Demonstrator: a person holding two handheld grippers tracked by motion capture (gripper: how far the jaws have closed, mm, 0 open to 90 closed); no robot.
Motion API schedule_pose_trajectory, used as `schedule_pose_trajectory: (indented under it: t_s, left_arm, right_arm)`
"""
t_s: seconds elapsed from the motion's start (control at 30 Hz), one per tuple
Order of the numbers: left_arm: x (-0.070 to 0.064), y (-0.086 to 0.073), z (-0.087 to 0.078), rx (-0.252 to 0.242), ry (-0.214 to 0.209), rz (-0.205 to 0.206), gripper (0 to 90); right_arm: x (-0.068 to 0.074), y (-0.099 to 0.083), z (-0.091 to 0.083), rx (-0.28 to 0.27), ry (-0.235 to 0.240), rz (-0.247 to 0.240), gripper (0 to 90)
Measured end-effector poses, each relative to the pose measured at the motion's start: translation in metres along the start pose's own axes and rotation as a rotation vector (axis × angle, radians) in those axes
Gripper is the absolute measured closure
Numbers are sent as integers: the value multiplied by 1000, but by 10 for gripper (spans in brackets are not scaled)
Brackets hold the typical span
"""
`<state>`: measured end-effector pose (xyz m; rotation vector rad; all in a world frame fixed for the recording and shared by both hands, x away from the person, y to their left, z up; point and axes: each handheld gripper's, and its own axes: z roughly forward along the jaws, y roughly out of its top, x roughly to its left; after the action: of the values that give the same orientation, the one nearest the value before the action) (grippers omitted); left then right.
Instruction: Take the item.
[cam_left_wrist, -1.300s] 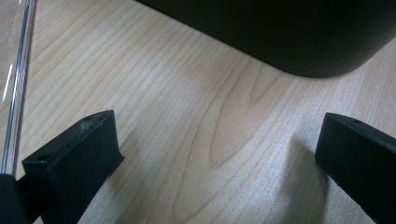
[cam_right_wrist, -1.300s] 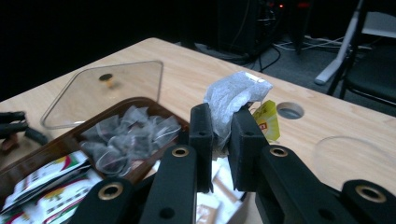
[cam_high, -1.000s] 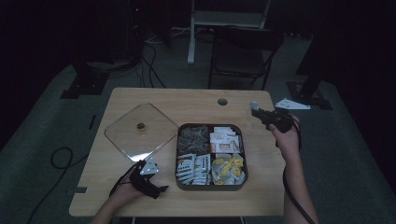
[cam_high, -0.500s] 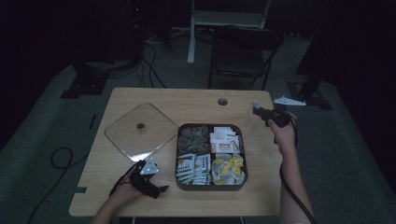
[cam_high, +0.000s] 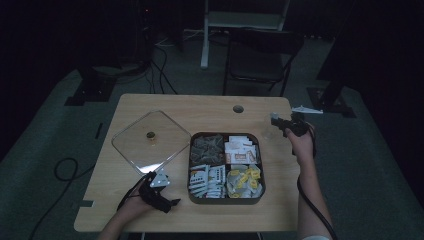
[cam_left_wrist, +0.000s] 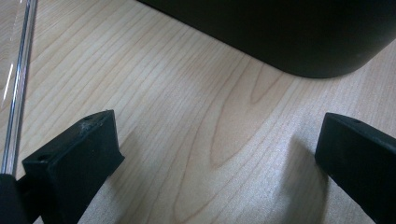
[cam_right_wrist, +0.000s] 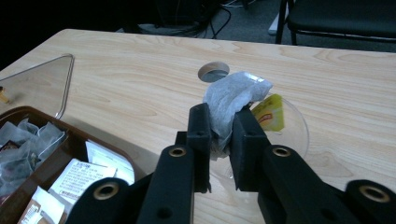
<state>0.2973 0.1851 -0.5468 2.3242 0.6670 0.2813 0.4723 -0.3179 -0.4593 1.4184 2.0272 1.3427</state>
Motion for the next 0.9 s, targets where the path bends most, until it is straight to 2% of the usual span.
schedule_pose_trajectory:
  t_s: [0.2, 0.37, 0.43, 0.6, 0.73, 0.9]
  left_arm:
    - [0, 0, 0, 0, 0, 0, 4]
    - [0, 0, 0, 0, 0, 0, 4]
    - [0, 0, 0, 0, 0, 0, 4]
    - [0, 0, 0, 0, 0, 0, 4]
    - [0, 0, 0, 0, 0, -1, 4]
    - [0, 0, 0, 0, 0, -1, 4]
  right_arm:
    - [-4, 1, -1, -6, -10, 25, 718]
    - [-5, 1, -1, -10, -11, 30, 704]
    - [-5, 1, -3, -27, -14, 34, 649]
    - [-3, 2, -9, -52, -31, 20, 547]
    - [0, 1, -14, -73, -14, 17, 462]
    - [4, -3, -18, -92, -15, -13, 399]
